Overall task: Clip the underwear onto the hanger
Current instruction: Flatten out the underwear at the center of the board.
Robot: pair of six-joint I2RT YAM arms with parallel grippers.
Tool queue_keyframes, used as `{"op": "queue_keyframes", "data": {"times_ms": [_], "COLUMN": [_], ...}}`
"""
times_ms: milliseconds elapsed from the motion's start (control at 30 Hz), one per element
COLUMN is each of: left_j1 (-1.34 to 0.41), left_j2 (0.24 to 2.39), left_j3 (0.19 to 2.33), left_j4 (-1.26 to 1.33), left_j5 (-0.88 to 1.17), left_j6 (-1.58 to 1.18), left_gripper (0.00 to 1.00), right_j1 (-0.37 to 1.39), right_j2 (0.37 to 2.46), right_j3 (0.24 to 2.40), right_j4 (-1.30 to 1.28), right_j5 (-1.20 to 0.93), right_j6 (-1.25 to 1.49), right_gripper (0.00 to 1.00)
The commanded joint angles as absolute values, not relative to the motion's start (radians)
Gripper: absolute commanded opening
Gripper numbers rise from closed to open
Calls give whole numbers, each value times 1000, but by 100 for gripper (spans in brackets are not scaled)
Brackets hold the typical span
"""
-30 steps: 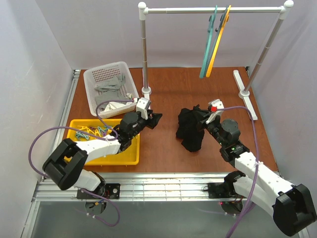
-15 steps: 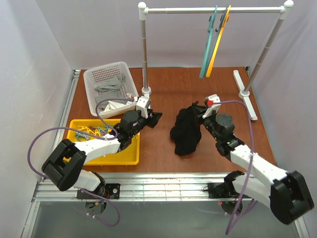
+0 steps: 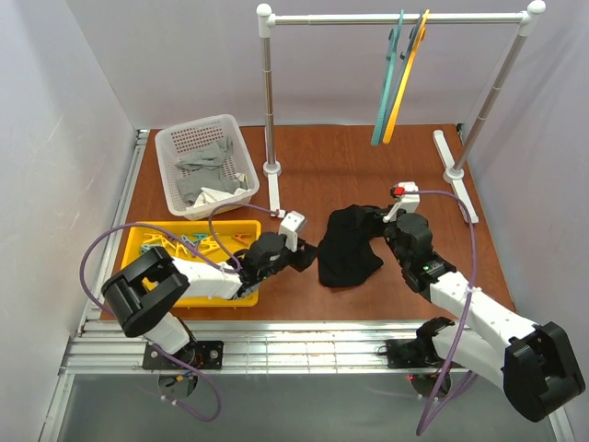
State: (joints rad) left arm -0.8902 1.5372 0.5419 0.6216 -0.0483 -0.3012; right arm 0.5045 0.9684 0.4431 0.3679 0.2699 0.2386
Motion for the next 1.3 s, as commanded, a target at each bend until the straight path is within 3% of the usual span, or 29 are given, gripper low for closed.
{"op": "queue_keyframes", "data": {"times_ms": [0, 267, 400, 900, 967, 1033, 1133, 1233, 1267], "left_j1": [-954, -1020, -1049, -1068, -1069, -1068, -1068, -1069, -1068], "left_j2": [1575, 1595, 1638, 1770, 1775, 1767, 1743, 1733, 1732], "left_j3": [564, 522, 535, 620, 620, 618, 604, 603, 603], "left_j4": [574, 591, 601, 592, 586, 569, 565, 563, 561], "left_j5": [-86, -49, -6, -2, -2, -8, -18, -20, -20], "left_j6": [-342, -428, -455, -463, -465, -463, -459, -451, -449], "left_gripper": [56, 55, 55, 51, 47, 36, 28, 16, 14], "right_j1": [558, 623, 623, 611, 607, 606, 604, 606, 606], "right_j2": [1000, 864, 853, 1055, 1074, 1094, 1118, 1109, 1103], "right_j3": [420, 379, 333, 331, 336, 334, 328, 324, 325], "right_j4": [149, -152, -227, 20, 46, 61, 75, 86, 84], "right_j5": [351, 460, 486, 411, 399, 368, 348, 337, 336], "right_j6": [360, 495, 547, 519, 520, 528, 534, 532, 532], "right_gripper": [90, 74, 72, 65, 64, 63, 52, 23, 8]}}
